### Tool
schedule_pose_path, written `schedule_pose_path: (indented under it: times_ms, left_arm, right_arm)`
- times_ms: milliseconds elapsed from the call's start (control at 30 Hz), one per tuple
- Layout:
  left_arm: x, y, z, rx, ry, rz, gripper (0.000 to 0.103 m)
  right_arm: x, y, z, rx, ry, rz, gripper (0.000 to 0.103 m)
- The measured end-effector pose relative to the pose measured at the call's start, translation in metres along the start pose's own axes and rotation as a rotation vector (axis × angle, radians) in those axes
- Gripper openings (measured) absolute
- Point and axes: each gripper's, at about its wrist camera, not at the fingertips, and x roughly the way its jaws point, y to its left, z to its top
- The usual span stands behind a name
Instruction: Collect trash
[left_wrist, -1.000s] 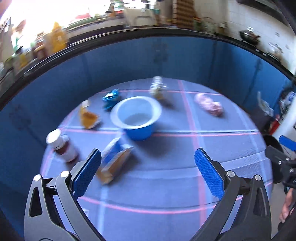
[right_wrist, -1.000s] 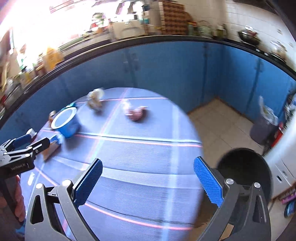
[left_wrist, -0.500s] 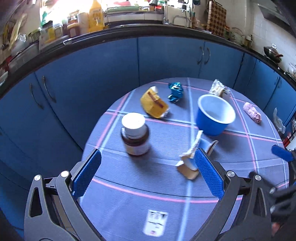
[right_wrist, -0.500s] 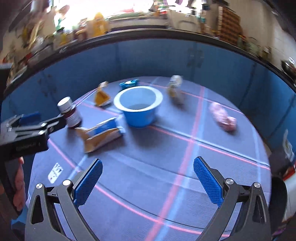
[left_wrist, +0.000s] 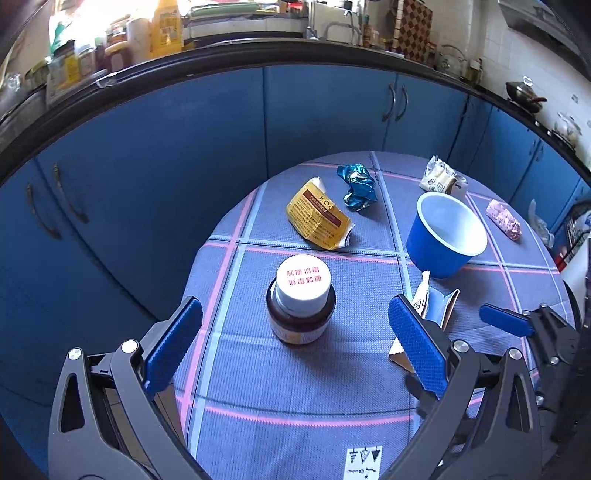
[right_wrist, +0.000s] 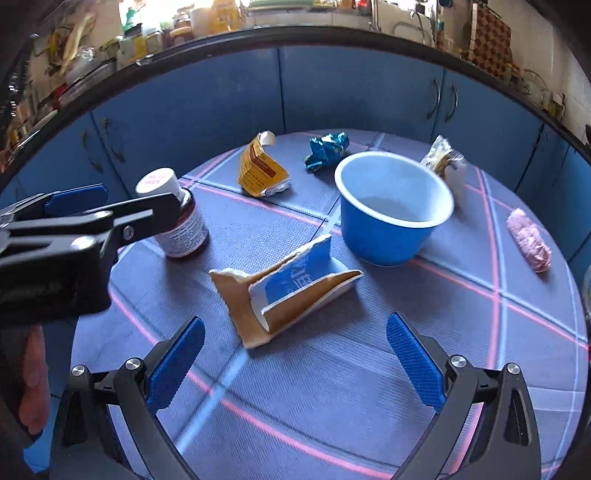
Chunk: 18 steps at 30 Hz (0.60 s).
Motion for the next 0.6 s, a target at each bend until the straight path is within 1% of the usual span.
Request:
schedule_pose_path:
  times_ms: [167,233,367,433,467,500,533,600]
  left_arm:
    - [0.014,0.002,0.0,0.013,0.015,-0.009,0.099]
    - [0.019,0.005,-0.001,0.009,0.022,-0.016,0.099]
    - [0.028,0.008,-0.002,0.003,0.035,-0.029,0.099]
    - [0.032,0.007,-0.002,0.005,0.039,-0.036,0.099]
    - [0.033,0.006,-0.002,0.007,0.04,-0.04,0.099]
    - [0.034,0.006,-0.001,0.01,0.041,-0.044,0.099]
    - [0.035,0.004,-0.001,0.013,0.041,-0.048,0.099]
    - [0.038,0.002,-0.001,0.018,0.043,-0.051,0.099]
  right_arm:
    - [0.021,-0.002,0.004,0.059,0.021,-0.029,0.096]
    - [0.023,-0.002,0.006,0.071,0.01,-0.05,0.096]
    - [0.025,-0.005,0.009,0.097,0.001,-0.049,0.096]
    - [0.023,-0.006,0.008,0.095,-0.003,-0.056,0.088]
    - [0.021,-0.007,0.007,0.095,-0.006,-0.071,0.079]
    - [0.019,-0.008,0.007,0.09,-0.012,-0.091,0.067]
    - [0.018,-0.009,0.007,0.087,-0.016,-0.097,0.061]
    - [0.015,-0.015,0.008,0.098,-0.012,-0.104,0.045]
